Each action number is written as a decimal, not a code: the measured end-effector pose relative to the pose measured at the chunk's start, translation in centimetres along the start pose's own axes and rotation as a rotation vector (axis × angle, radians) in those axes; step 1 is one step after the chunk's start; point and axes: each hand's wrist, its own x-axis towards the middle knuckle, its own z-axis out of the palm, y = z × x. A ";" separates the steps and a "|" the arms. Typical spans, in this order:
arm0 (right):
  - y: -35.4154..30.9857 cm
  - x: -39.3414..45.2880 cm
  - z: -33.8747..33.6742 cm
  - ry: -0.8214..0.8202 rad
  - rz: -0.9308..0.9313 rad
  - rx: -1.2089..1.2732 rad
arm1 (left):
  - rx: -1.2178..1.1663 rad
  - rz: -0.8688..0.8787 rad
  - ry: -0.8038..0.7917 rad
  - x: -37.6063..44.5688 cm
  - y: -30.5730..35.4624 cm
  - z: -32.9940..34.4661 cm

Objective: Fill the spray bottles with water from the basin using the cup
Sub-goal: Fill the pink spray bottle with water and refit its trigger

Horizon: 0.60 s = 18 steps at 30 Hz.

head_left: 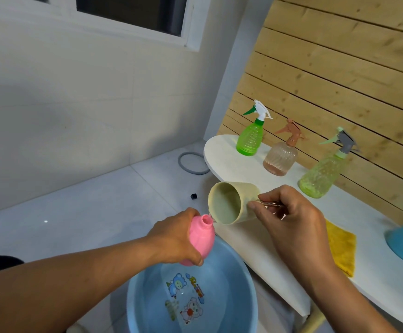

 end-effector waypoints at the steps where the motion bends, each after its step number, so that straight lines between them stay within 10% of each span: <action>1: 0.0 0.0 0.0 0.008 -0.017 -0.003 | 0.001 -0.002 0.002 0.0 0.0 0.0; 18: -0.2 -0.1 -0.1 0.075 -0.298 -0.186 | 0.005 0.007 -0.011 -0.2 0.1 0.1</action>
